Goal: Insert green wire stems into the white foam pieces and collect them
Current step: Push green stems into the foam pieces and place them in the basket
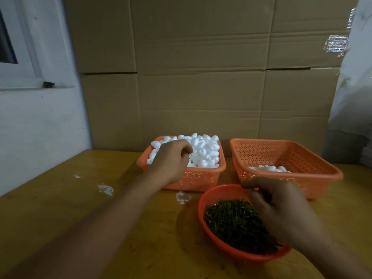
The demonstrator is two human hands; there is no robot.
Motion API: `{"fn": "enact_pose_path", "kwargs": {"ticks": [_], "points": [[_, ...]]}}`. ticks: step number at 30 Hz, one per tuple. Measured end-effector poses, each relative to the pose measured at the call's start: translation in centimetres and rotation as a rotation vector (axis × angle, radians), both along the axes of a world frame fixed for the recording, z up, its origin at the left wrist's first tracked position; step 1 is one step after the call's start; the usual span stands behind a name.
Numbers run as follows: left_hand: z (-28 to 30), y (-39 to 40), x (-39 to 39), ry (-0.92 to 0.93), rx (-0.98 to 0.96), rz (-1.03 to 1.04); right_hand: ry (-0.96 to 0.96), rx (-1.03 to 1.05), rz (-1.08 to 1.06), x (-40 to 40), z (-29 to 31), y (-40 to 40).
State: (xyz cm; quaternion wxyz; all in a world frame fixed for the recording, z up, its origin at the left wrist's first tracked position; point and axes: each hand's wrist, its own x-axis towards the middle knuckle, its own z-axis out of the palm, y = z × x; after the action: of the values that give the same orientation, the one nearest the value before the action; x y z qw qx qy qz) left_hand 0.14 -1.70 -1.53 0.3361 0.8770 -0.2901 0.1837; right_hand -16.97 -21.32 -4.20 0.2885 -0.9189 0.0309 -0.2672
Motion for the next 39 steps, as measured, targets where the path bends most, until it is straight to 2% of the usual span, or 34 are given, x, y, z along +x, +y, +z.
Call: {"fn": "enact_pose_path", "kwargs": {"ticks": [10,15,21,26,31,36,39], "points": [[1.3,-2.6,8.0,0.11,0.683,0.03,0.026,-0.052,-0.003,-0.4,-0.4,0.1],[0.4,-2.9,8.9,0.127,0.746,0.16,0.057,-0.077,-0.001,-0.3,-0.8,0.4],[0.0,-2.8,9.4,0.092,0.785,0.152,0.061,-0.092,-0.001,-0.2,-1.0,0.3],[0.4,-2.4,9.8,0.183,0.589,0.023,0.038,-0.081,0.002,-0.2,-1.1,0.3],[0.3,-2.1,8.8,0.211,0.115,-0.065,0.035,-0.079,0.011,-0.2,-1.0,0.2],[-0.2,-1.5,5.5,0.335,-0.32,-0.205,0.046,-0.08,0.023,-0.1,-1.0,0.4],[-0.7,-1.1,2.7,0.367,-0.52,-0.291,0.054,-0.076,0.027,-0.1,-1.0,0.4]]}}
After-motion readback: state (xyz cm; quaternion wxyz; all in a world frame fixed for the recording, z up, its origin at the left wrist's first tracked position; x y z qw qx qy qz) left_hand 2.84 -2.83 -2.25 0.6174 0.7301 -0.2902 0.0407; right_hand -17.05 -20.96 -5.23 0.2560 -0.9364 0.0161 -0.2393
